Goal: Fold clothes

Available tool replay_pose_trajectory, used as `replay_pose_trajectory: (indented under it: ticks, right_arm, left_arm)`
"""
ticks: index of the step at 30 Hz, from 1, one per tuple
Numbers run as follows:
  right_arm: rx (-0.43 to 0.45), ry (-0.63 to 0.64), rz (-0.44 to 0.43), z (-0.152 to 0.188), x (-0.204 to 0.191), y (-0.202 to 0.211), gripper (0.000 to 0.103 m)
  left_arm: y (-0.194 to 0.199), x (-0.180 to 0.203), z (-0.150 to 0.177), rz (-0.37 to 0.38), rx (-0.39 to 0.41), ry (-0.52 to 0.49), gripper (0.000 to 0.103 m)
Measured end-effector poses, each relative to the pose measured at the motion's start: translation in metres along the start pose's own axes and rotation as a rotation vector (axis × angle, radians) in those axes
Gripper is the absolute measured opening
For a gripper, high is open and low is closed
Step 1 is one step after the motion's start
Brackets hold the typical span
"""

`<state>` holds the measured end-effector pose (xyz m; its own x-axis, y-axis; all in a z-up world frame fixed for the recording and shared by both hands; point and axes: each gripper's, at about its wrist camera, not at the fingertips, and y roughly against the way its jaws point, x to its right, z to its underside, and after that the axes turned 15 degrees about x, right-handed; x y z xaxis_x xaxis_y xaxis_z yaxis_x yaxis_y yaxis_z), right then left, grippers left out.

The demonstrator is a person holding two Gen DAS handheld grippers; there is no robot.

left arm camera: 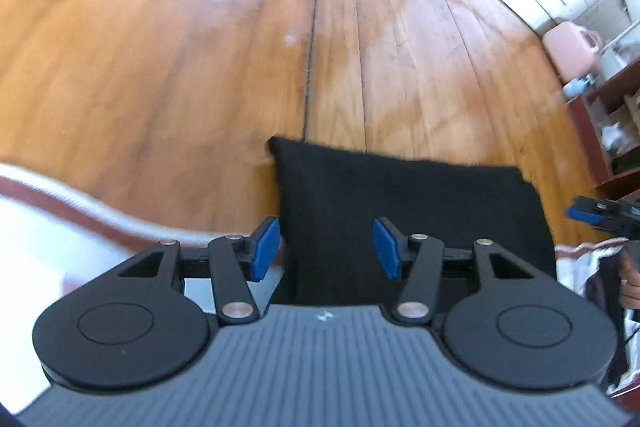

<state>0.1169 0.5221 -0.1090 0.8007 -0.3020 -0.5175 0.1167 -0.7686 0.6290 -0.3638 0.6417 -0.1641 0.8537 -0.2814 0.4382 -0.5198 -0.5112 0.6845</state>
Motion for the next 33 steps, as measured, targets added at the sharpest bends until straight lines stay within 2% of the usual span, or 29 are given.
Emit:
replay_pose_trajectory:
  ticks: [3, 5, 7, 10, 13, 15, 16, 17, 18, 19, 20, 24, 26, 30, 31, 33]
  right_arm:
    - [-0.024, -0.019, 0.024, -0.011, 0.005, -0.035, 0.065]
    - [-0.028, 0.017, 0.042, -0.012, 0.006, -0.049, 0.065]
    - [-0.027, 0.036, 0.059, -0.009, 0.005, -0.058, 0.065]
    - [-0.034, 0.068, 0.079, -0.002, 0.010, -0.068, 0.065]
    - [-0.005, 0.125, 0.065, 0.002, 0.008, -0.066, 0.065]
    - [0.017, 0.162, 0.041, 0.005, 0.006, -0.063, 0.065]
    - [0.028, 0.181, 0.030, 0.007, 0.005, -0.061, 0.065]
    - [0.039, 0.200, 0.018, 0.009, 0.004, -0.060, 0.067]
    - [0.050, 0.218, 0.006, 0.010, 0.003, -0.058, 0.066]
    - [0.061, 0.237, -0.005, 0.012, 0.002, -0.056, 0.050]
    - [0.072, 0.255, -0.017, 0.014, 0.001, -0.055, 0.007]
    - [0.122, 0.331, -0.060, 0.019, -0.004, -0.047, 0.008]
    - [0.176, 0.373, -0.056, 0.013, -0.013, -0.038, 0.007]
    - [0.224, 0.393, 0.006, -0.004, -0.017, -0.040, 0.007]
    - [0.213, 0.387, 0.030, -0.007, -0.017, -0.045, 0.008]
    - [0.168, 0.409, 0.140, -0.007, -0.017, -0.062, 0.018]
  left_arm:
    - [-0.018, 0.023, 0.000, -0.022, 0.022, -0.072, 0.051]
    - [-0.020, 0.048, 0.012, 0.006, 0.094, -0.120, 0.054]
    - [-0.038, 0.028, 0.020, 0.063, 0.109, -0.073, 0.056]
    - [-0.047, 0.012, 0.019, 0.138, 0.088, 0.032, 0.056]
    - [-0.059, 0.006, 0.016, 0.159, 0.055, 0.064, 0.056]
    - [-0.069, 0.004, 0.017, 0.176, 0.052, 0.084, 0.061]
    - [-0.074, 0.005, 0.020, 0.194, 0.056, 0.089, 0.067]
    - [-0.075, 0.006, 0.020, 0.203, 0.060, 0.082, 0.065]
    - [-0.068, 0.012, 0.021, 0.189, 0.064, 0.040, 0.057]
    - [-0.061, 0.017, 0.021, 0.176, 0.068, -0.001, 0.017]
    - [-0.054, 0.023, 0.021, 0.162, 0.073, -0.043, 0.007]
    - [-0.036, 0.054, 0.017, 0.102, 0.191, -0.221, 0.006]
    - [-0.019, 0.063, 0.008, 0.075, 0.261, -0.229, 0.006]
    - [-0.027, 0.071, -0.002, -0.015, 0.362, -0.212, 0.007]
    - [-0.035, 0.070, -0.003, -0.037, 0.325, -0.201, 0.008]
    - [-0.046, 0.069, -0.001, -0.087, 0.273, -0.205, 0.011]
